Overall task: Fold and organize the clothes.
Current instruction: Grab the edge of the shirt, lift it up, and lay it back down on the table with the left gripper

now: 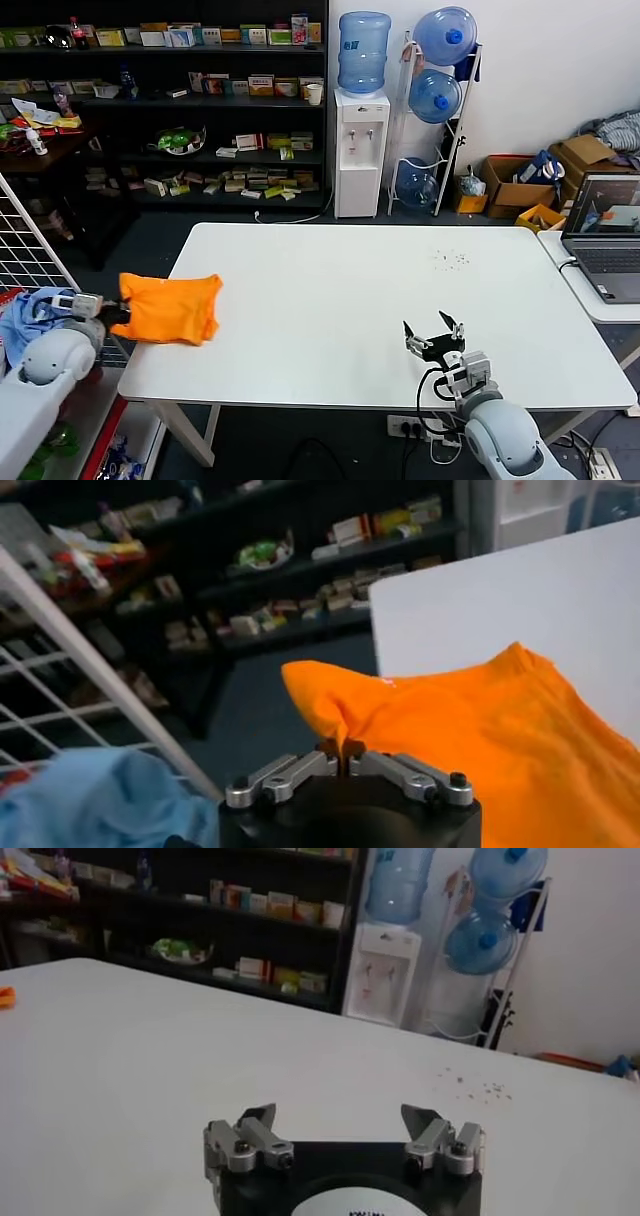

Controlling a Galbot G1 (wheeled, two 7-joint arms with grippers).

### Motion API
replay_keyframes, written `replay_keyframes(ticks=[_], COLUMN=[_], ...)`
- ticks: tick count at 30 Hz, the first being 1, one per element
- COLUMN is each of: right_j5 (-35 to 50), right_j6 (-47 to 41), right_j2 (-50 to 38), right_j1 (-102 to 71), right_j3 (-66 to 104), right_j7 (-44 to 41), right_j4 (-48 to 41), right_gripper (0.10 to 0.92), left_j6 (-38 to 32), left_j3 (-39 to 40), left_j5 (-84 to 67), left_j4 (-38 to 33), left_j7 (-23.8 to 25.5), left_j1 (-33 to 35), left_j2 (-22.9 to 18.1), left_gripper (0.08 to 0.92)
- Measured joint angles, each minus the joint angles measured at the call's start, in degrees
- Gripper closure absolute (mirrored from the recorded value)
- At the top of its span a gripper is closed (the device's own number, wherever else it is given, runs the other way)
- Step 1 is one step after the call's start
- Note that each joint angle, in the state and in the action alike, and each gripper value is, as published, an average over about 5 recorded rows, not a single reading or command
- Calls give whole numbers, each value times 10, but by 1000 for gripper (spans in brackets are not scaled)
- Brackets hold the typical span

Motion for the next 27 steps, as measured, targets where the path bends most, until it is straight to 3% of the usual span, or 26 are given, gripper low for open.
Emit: replay_keyframes(ticks=[8, 14, 19, 27], right_j5=[-4, -10, -16, -23], right_j6=[3, 6, 7, 5], right_j2=[5, 13, 15, 14], right_j1=[14, 17, 12, 1], right_j3=[-11, -15, -12, -3], right_j7=[0, 0, 0, 2], right_j4=[-10, -17, -18, -16], right_gripper=[203, 203, 203, 203], left_j6=[-24, -23, -18, -15], left_j3=[8, 22, 34, 54], left_j5=[49, 54, 53, 44], left_j4=[30, 26, 16, 4], left_j7=[-2, -11, -19, -43], left_j1=[-26, -44, -43, -30], left_j2=[66, 86, 78, 26], left_gripper=[889, 889, 889, 889])
